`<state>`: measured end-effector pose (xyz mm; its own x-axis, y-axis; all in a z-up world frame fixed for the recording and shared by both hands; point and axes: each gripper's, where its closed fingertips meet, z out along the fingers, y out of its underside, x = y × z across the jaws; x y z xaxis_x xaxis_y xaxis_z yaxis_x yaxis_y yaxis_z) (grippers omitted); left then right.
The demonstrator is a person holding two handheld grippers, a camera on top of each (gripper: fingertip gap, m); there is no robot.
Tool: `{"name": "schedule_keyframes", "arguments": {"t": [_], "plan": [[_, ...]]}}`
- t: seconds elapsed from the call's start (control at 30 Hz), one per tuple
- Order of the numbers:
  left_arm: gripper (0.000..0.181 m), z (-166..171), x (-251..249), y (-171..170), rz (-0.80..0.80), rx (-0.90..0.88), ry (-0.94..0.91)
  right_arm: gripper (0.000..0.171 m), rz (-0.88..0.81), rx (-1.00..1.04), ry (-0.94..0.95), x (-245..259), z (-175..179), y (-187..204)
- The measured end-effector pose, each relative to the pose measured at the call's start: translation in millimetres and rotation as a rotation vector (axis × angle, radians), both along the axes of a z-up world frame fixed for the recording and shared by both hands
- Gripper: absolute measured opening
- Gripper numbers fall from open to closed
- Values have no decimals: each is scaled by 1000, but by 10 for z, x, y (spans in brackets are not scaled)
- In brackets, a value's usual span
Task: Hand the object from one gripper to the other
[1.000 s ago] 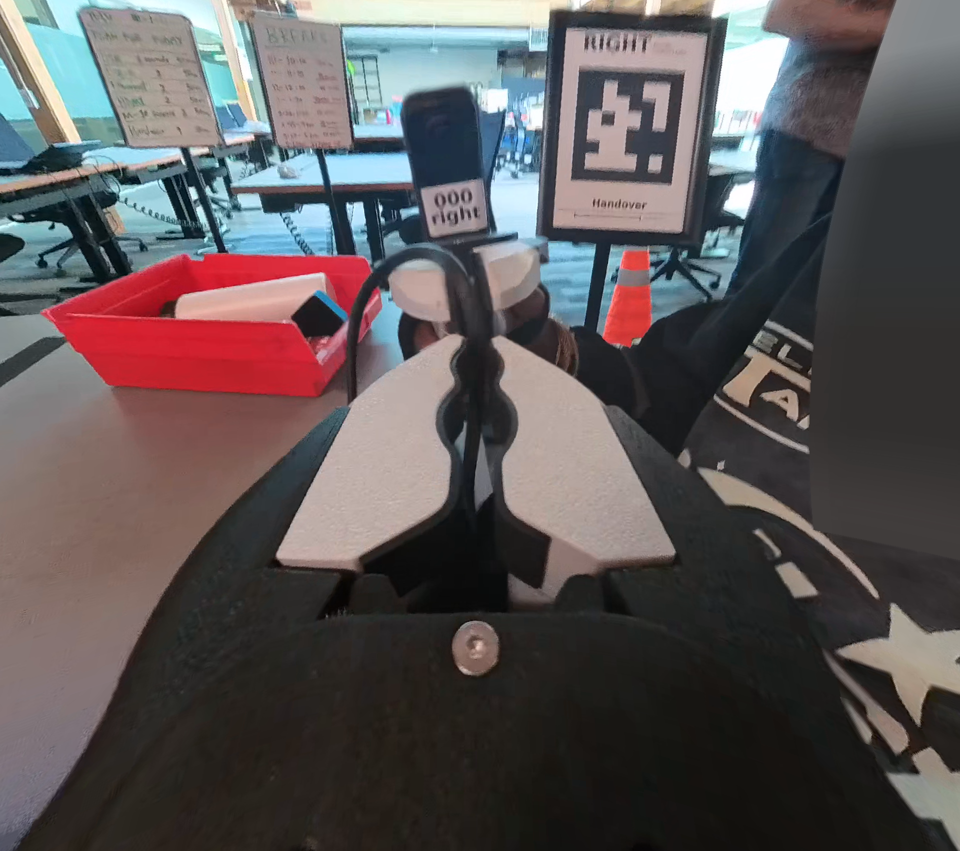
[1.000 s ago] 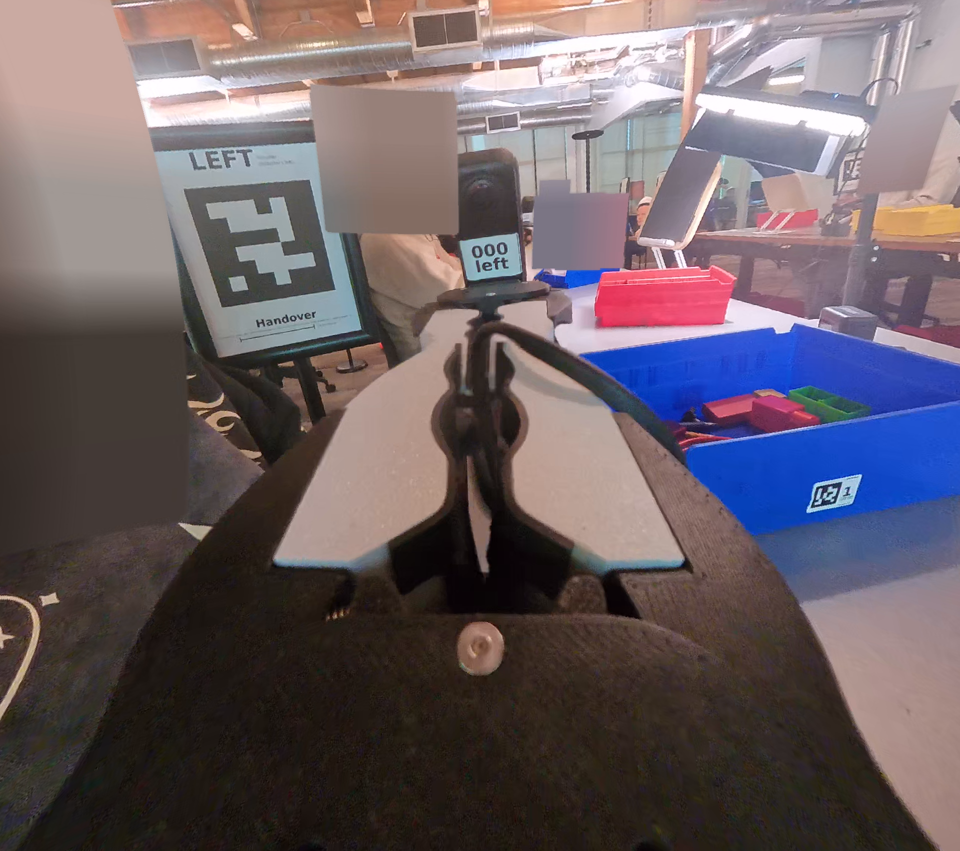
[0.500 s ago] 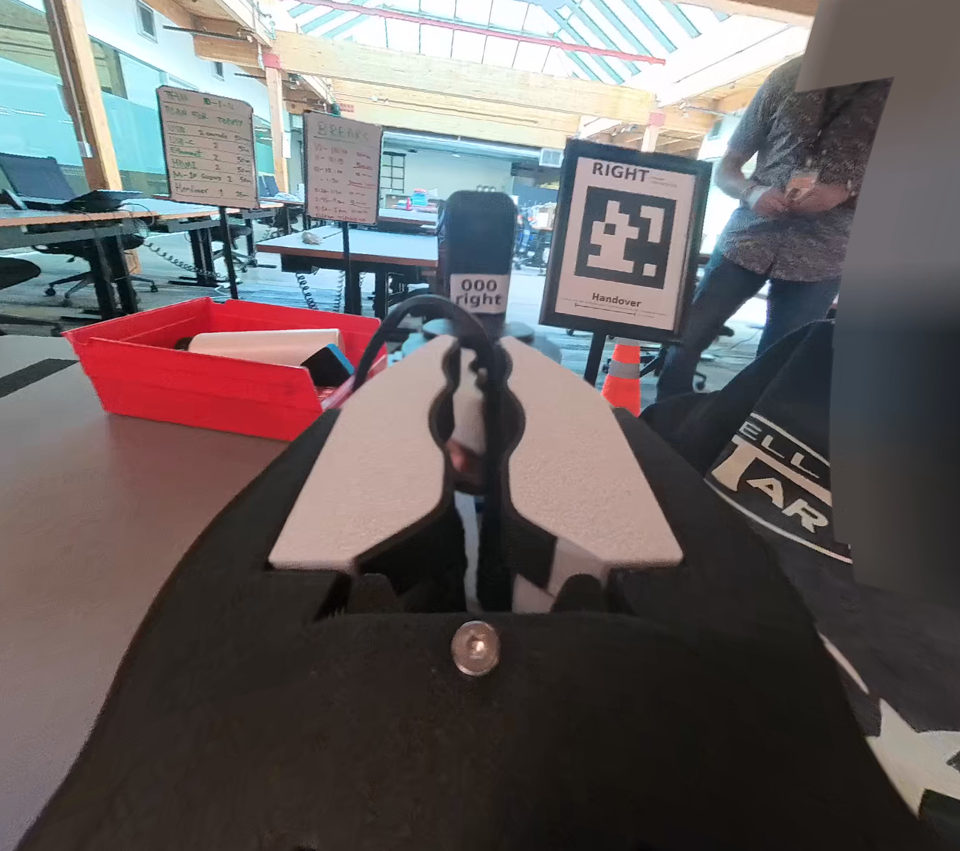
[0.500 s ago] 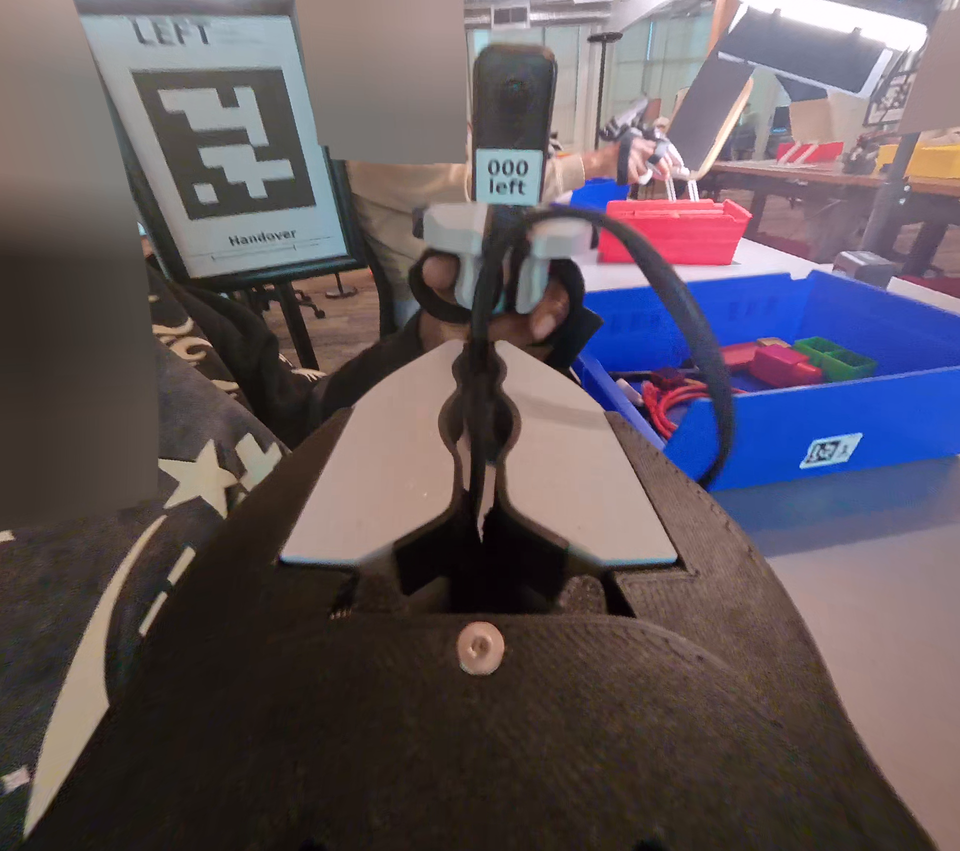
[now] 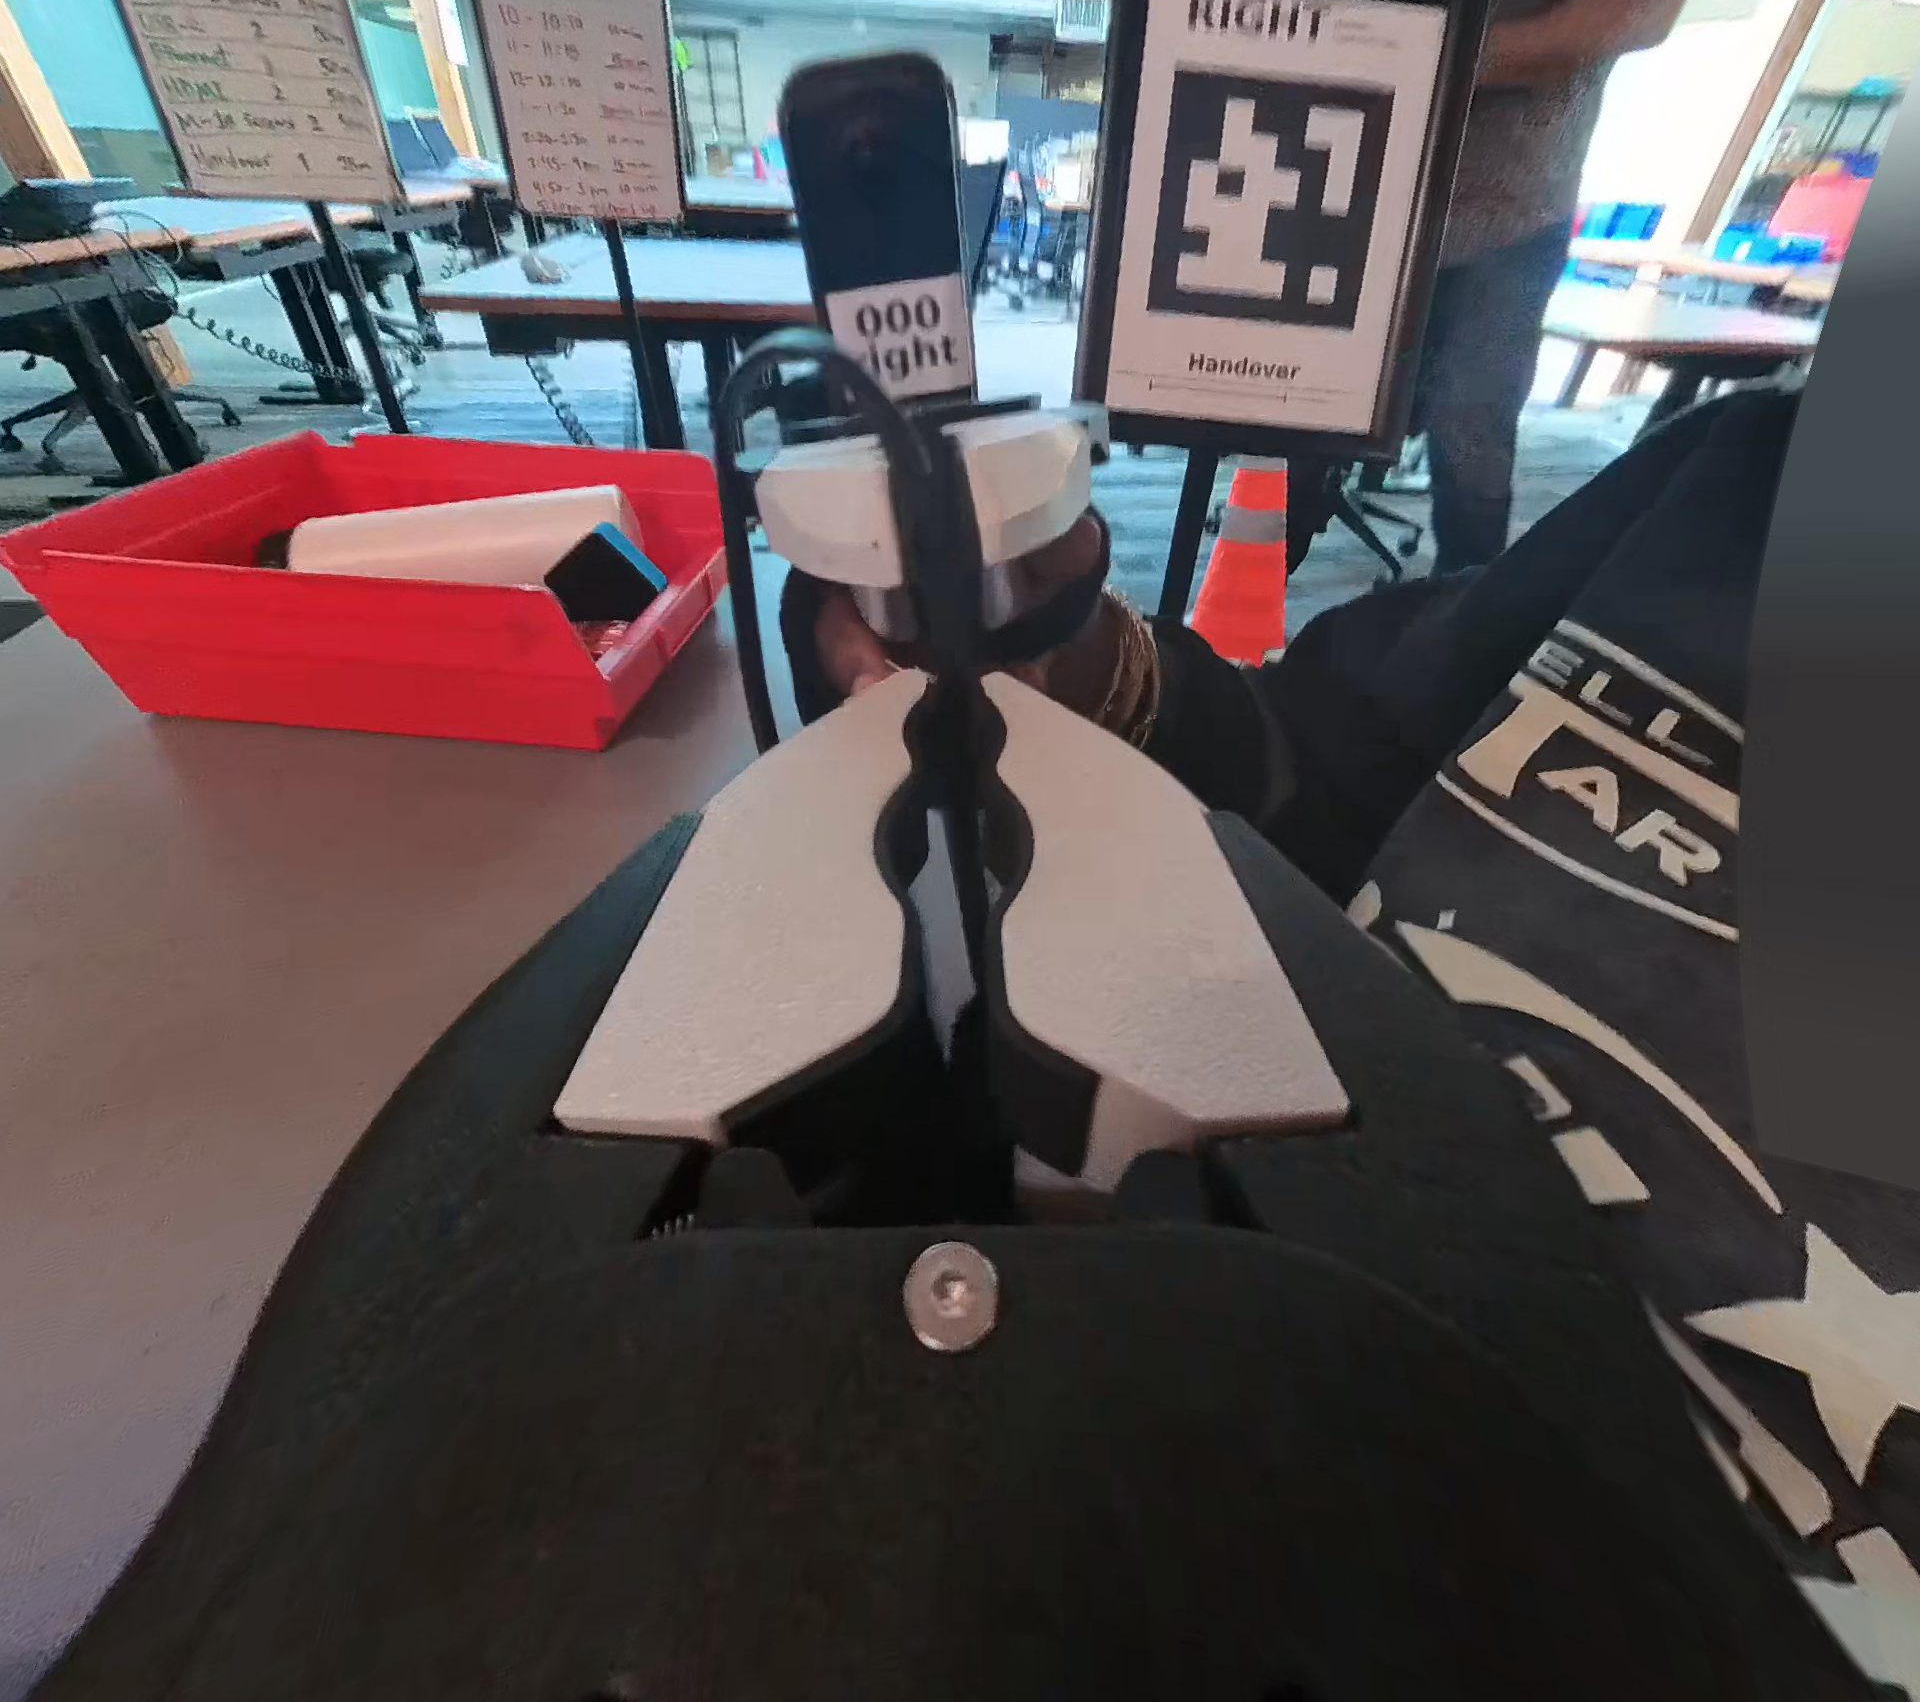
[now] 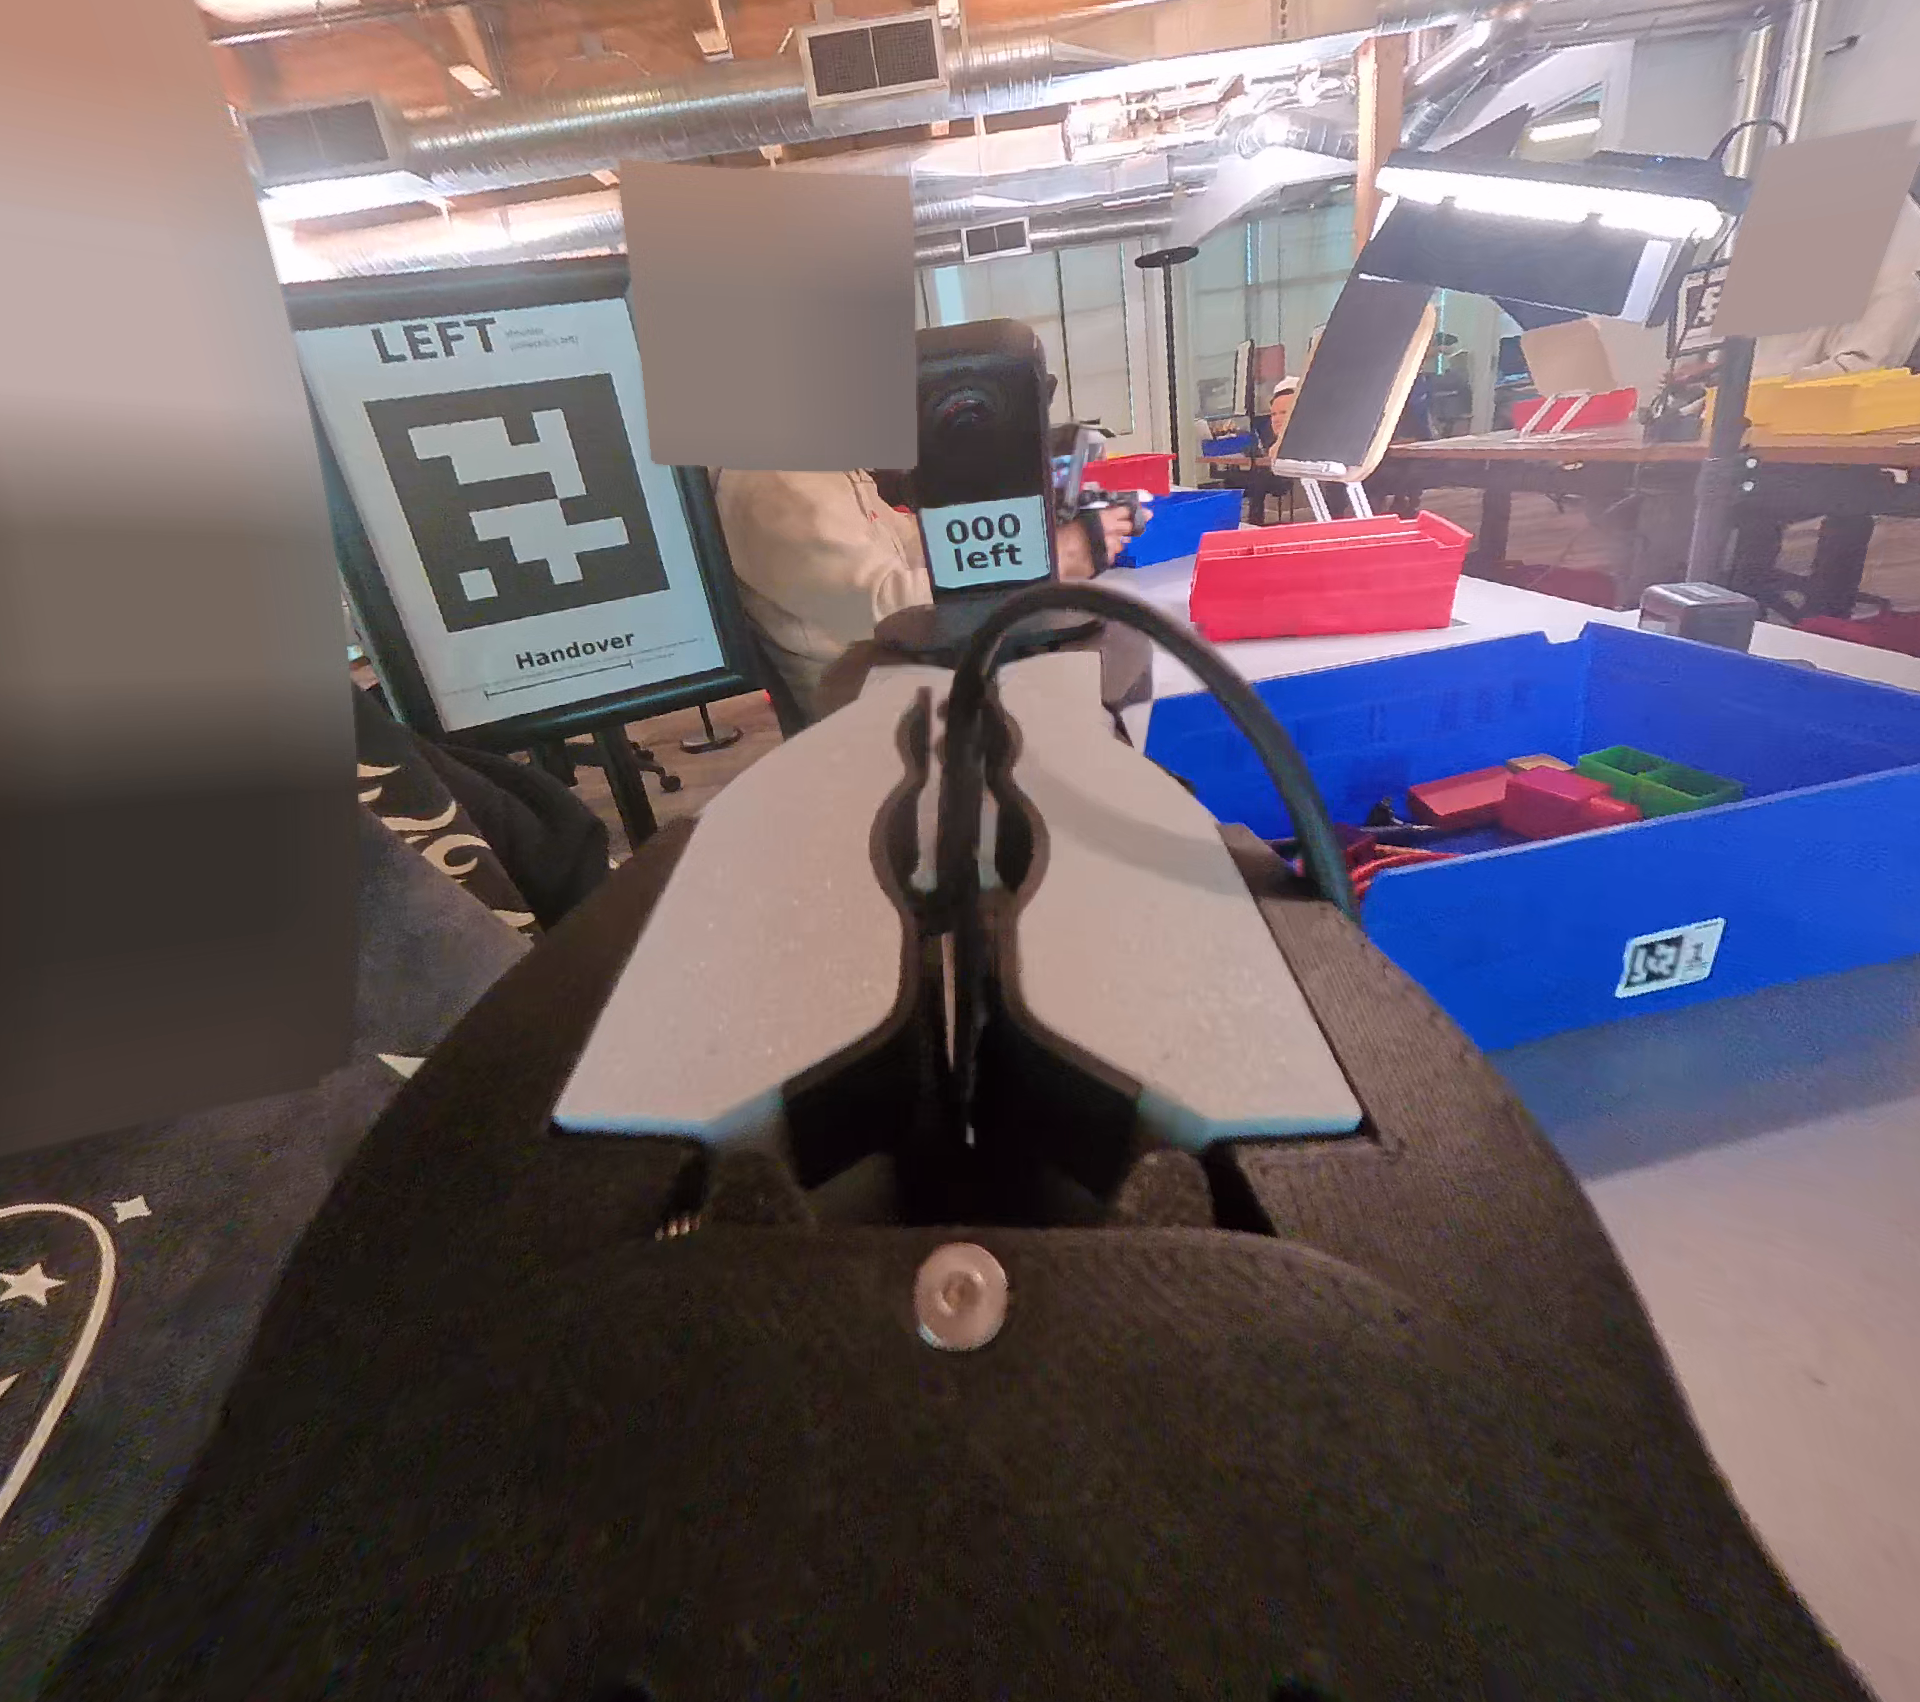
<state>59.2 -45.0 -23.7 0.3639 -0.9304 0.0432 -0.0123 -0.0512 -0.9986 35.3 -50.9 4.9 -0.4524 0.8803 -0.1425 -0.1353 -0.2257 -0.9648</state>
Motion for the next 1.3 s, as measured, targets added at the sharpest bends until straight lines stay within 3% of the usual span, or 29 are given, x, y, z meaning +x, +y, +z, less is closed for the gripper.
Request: {"name": "schedule_keyframes", "arguments": {"t": [0.1,0.27,0.33,0.37,0.43,0.6,0.73,0.8,0.87,0.9,1.0,1.1,1.3], "plan": [[4,152,-112,19,24,-1,-100,23,-13,32,-40,-6,-69,42],[5,294,-240,67,88,19,-183,24,7,90,-129,-171,-306,-72],[5,305,-232,56,86,24,-186,18,-3,107,-145,-255,-375,-116],[5,307,-225,44,80,23,-185,6,-16,120,-149,-274,-393,-112],[6,316,-229,40,85,30,-182,6,-19,122,-149,-256,-380,-100],[31,137,-245,57,63,-19,-83,5,-19,70,-95,-131,-205,-29],[33,-115,-126,14,-3,-68,56,5,-39,48,-81,-85,-145,36],[28,-170,-65,13,-5,-54,93,5,-51,48,-72,-69,-125,62],[7,-158,-16,16,-4,-39,84,5,-38,42,-67,-64,-118,44],[5,-155,-6,23,-1,-40,80,5,-24,33,-64,-58,-109,26],[4,-87,-35,34,6,-41,34,6,-28,4,-35,-39,-60,45],[4,63,-142,67,39,-37,-61,26,-48,-12,-25,-10,-30,109],[4,277,-302,116,105,-7,-199,27,-5,82,-171,-167,-342,-28]]}}
